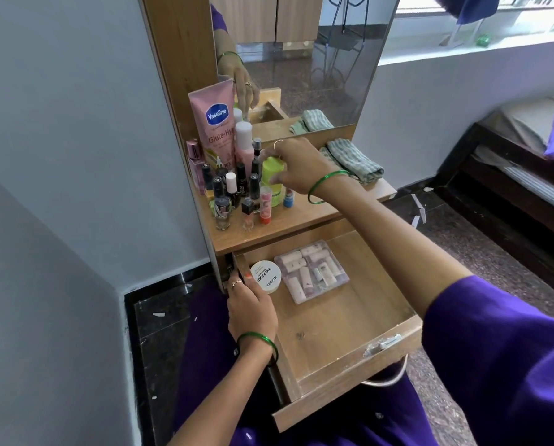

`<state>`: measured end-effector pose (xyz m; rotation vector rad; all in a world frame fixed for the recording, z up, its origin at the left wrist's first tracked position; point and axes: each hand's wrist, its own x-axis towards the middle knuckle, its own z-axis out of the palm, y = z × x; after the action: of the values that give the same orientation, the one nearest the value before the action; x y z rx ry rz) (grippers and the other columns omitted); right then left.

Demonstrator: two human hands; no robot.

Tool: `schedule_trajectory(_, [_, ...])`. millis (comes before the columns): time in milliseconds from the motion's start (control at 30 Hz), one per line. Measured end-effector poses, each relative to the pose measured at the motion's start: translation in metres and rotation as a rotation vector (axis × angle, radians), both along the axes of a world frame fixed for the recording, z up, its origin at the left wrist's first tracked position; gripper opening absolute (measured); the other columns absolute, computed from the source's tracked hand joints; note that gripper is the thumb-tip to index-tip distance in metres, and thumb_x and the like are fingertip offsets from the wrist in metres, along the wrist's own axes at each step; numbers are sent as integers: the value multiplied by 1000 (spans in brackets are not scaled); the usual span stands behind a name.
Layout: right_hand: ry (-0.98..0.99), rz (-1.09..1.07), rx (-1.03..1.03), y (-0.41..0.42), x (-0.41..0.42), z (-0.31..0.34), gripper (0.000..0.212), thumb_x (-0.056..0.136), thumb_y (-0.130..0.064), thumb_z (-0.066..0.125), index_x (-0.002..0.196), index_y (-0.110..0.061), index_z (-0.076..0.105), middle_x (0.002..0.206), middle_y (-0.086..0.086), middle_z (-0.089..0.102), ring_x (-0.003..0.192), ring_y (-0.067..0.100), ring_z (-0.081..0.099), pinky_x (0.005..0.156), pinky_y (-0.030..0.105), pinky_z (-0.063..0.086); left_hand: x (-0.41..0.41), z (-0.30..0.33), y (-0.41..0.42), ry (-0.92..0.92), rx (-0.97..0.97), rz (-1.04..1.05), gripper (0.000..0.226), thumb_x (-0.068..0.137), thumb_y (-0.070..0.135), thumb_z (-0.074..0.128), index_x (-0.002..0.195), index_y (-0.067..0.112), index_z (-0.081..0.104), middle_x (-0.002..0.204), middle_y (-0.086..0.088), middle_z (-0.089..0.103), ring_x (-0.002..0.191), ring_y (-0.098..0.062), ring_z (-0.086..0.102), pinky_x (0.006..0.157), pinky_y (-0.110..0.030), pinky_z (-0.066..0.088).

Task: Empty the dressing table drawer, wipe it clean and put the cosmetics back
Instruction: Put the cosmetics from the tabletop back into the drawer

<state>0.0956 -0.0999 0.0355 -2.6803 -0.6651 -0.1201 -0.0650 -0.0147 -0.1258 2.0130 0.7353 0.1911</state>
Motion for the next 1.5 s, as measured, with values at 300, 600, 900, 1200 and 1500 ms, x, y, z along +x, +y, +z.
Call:
schedule_trajectory(300, [-243,-77,326,-30,-48,29,38,75,-17,72,113,-15,66,105,0,65,93,4,53,82,13,41,-1,1,-1,-10,-10,-1,40,101,32,27,132,13,44,117,-7,61,102,-26,61,63,-30,41])
schedule_trajectory(600, [428,-303,711,-62,-140,-34,27,79,-12,72,103,-14,59,96,1,66,83,12,67,75,36,59,-2,4,-1,-57,-41,14,36,102,27,30,130,11,47,115,-7,61,101,-25,60,60,-24,36])
schedule_trajectory(900, [803,-346,347,-30,-136,-112,30,74,-21,78,89,-3,61,85,11,64,80,26,69,66,45,59,-1,6,-1,-53,-62,46,36,102,26,30,130,12,47,119,-11,61,104,-33,59,71,-32,39])
schedule_trajectory(1200, [642,-203,84,-7,-134,-126,27,79,-27,72,65,-20,50,68,-6,48,65,11,45,44,10,34,-1,4,-1,-46,-63,48,36,101,27,29,129,13,48,116,-10,62,101,-33,60,68,-31,36])
schedule_trajectory(1500, [748,-36,-24,-20,-147,-122,27,83,-29,69,106,-24,57,93,1,56,92,21,52,68,18,34,-2,5,-2,-44,-55,46,37,102,26,29,130,12,47,116,-10,63,102,-31,60,67,-30,36])
